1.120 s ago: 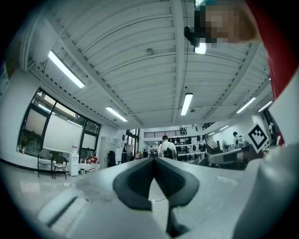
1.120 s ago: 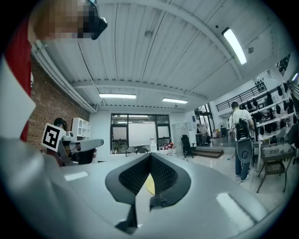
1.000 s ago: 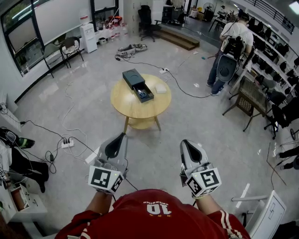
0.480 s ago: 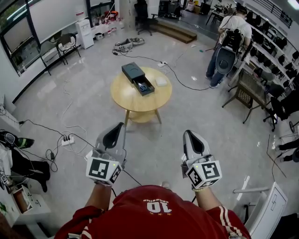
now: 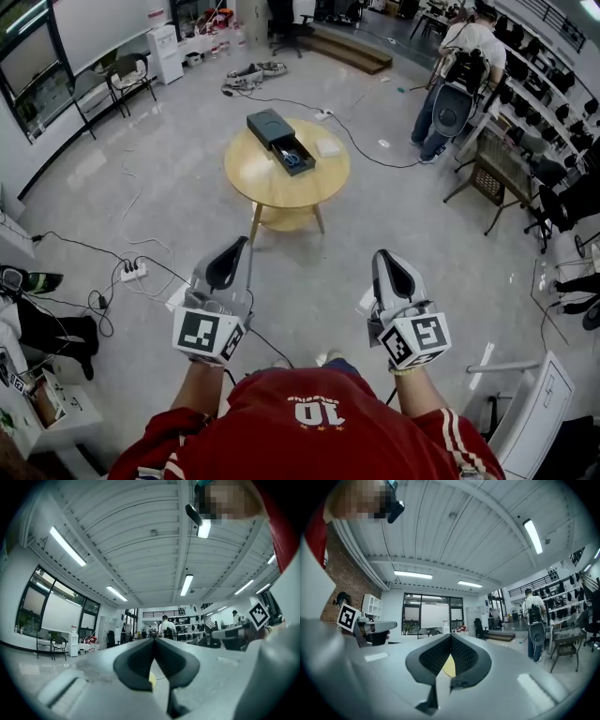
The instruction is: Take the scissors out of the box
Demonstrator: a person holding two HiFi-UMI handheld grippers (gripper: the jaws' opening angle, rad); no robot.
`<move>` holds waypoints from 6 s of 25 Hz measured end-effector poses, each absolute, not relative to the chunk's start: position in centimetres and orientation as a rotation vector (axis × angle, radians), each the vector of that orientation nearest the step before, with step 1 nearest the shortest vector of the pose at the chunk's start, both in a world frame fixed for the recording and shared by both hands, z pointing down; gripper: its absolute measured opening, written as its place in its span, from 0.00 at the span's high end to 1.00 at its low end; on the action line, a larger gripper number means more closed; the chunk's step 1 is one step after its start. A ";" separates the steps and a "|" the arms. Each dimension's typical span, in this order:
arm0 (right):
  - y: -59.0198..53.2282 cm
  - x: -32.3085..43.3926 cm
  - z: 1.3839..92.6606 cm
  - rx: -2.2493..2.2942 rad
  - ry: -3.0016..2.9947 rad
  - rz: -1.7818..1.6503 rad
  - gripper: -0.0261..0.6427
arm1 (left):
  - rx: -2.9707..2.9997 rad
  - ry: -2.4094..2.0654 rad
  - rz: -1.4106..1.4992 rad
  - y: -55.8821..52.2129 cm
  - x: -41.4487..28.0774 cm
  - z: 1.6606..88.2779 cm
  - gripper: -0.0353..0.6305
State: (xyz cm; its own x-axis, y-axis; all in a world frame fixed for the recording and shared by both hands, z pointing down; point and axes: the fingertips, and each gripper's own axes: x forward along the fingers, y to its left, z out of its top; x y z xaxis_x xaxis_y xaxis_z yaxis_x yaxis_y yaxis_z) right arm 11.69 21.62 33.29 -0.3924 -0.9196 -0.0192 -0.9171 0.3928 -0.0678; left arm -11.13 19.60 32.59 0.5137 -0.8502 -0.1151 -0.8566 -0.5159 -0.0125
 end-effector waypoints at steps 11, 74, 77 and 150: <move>22.2 9.6 34.7 -1.697 2.634 -0.125 0.96 | -2.694 1.474 0.136 19.2 -12.1 33.9 0.94; -12.7 17.0 37.8 -1.372 2.835 -0.338 0.96 | -2.646 1.531 -0.034 -12.6 -0.8 33.3 0.94; -14.0 15.4 37.5 -1.389 2.846 -0.331 0.96 | -2.668 1.532 -0.003 -14.4 -2.4 33.2 0.94; -37.4 4.9 57.3 -1.331 3.115 -0.431 0.72 | -2.723 1.607 -0.004 -31.9 -8.1 38.7 0.94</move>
State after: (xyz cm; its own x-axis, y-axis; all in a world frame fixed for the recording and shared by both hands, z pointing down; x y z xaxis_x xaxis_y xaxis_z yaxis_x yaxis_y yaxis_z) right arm 4.87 -37.40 57.29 -0.6646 -0.6640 0.3426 -0.7320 0.6705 -0.1208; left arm -8.10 -31.87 38.69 0.4832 -0.8754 0.0126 -0.8755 -0.4830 0.0159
